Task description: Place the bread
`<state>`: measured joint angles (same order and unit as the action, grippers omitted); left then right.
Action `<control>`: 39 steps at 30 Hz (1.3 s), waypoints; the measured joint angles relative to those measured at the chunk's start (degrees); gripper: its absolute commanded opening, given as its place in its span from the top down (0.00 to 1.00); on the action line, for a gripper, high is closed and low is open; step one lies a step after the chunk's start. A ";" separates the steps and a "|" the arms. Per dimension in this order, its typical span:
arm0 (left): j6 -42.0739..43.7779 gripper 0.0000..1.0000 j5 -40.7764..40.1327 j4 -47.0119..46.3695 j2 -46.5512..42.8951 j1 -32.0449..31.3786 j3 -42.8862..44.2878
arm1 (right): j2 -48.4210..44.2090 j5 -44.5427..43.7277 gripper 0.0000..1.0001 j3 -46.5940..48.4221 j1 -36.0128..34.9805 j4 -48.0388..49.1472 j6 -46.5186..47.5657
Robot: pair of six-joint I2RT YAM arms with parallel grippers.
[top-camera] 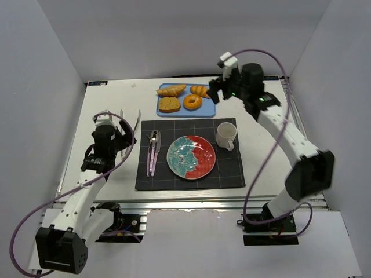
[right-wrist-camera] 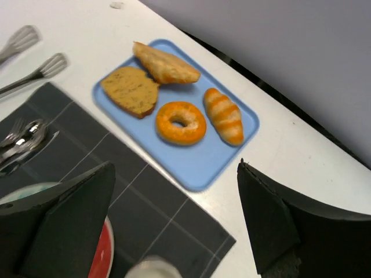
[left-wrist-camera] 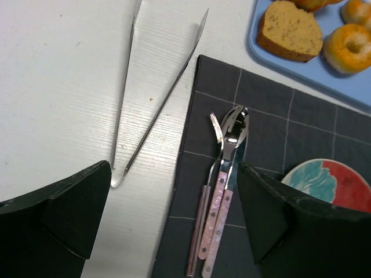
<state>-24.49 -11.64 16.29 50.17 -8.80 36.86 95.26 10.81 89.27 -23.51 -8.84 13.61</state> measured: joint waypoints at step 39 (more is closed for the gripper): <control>28.30 0.58 11.30 0.04 53.09 9.11 24.06 | -24.13 46.42 0.11 -34.82 19.78 -3.34 19.76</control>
<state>3.81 -0.34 16.34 103.26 0.32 60.93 71.13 57.23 54.46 -3.73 -12.19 33.36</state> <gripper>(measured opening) 0.547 0.894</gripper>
